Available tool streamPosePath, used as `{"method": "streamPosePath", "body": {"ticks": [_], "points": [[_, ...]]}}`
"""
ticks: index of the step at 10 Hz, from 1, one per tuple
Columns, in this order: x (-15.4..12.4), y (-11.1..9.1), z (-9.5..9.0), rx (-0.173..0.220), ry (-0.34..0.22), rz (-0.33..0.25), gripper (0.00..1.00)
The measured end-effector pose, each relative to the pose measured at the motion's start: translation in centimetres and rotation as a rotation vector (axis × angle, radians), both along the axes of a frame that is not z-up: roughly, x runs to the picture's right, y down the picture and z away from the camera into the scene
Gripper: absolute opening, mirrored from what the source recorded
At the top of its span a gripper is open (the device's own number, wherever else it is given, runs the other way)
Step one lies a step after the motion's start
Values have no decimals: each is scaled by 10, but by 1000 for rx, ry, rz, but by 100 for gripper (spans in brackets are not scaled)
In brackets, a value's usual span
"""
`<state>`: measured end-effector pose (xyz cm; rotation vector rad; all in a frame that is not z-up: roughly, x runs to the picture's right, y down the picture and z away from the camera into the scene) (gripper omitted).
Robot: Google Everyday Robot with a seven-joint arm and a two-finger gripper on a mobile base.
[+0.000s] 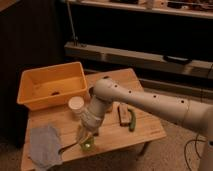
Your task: Place fork in plastic cup
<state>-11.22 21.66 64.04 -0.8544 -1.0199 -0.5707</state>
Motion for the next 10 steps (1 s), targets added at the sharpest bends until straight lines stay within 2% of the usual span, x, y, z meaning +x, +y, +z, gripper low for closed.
{"method": "streamPosePath", "body": {"ticks": [1,4,8,10], "points": [[0,8,8,-39,-18,1,19],[-4,19,19,-75,-43,-15,19],[-7,24,31,-86,-69,-18,19],[-8,26,37,-72,-59,-26,19]]}}
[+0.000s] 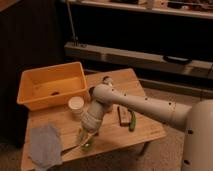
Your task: Place fork in plastic cup
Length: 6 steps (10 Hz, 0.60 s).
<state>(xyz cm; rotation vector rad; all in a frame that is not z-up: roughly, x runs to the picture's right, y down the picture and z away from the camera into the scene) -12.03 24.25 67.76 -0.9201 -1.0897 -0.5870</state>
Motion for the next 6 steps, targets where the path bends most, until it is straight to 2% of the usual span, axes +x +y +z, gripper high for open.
{"method": "streamPosePath", "body": {"ticks": [1,3,6], "points": [[1,-1,7,24,47,-3,19],[3,-2,16,27,86,5,19],[7,-7,38,4,141,29,19]]}}
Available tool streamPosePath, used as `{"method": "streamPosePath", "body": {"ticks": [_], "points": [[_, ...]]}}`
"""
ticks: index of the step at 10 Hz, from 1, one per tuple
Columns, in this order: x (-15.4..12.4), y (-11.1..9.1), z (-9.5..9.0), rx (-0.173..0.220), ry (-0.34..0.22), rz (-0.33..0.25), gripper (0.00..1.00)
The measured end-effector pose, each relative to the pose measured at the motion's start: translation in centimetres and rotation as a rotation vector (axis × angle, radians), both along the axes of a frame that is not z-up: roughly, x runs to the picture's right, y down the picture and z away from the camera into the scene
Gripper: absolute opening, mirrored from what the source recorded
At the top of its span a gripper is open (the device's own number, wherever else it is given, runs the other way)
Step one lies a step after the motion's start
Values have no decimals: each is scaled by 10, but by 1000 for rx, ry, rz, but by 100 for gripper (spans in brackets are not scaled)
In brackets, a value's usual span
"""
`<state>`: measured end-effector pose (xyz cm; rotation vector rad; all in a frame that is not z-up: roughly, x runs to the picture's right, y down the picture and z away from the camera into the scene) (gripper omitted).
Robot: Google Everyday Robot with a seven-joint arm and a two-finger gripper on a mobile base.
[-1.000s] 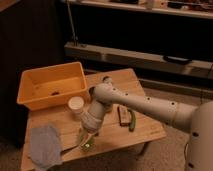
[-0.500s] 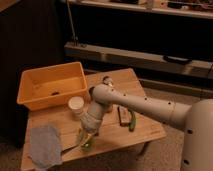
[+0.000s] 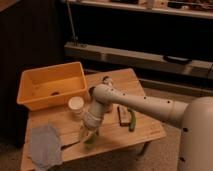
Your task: Place fork in plastic cup
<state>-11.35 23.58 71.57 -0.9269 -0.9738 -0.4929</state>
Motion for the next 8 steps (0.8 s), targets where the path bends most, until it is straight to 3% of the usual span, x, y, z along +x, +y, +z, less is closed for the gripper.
{"method": "streamPosePath", "body": {"ticks": [2,5,8], "points": [[1,1,6,-23,25,9,19],[3,2,9,-27,65,27,21],[9,1,9,-29,85,49,48]]}}
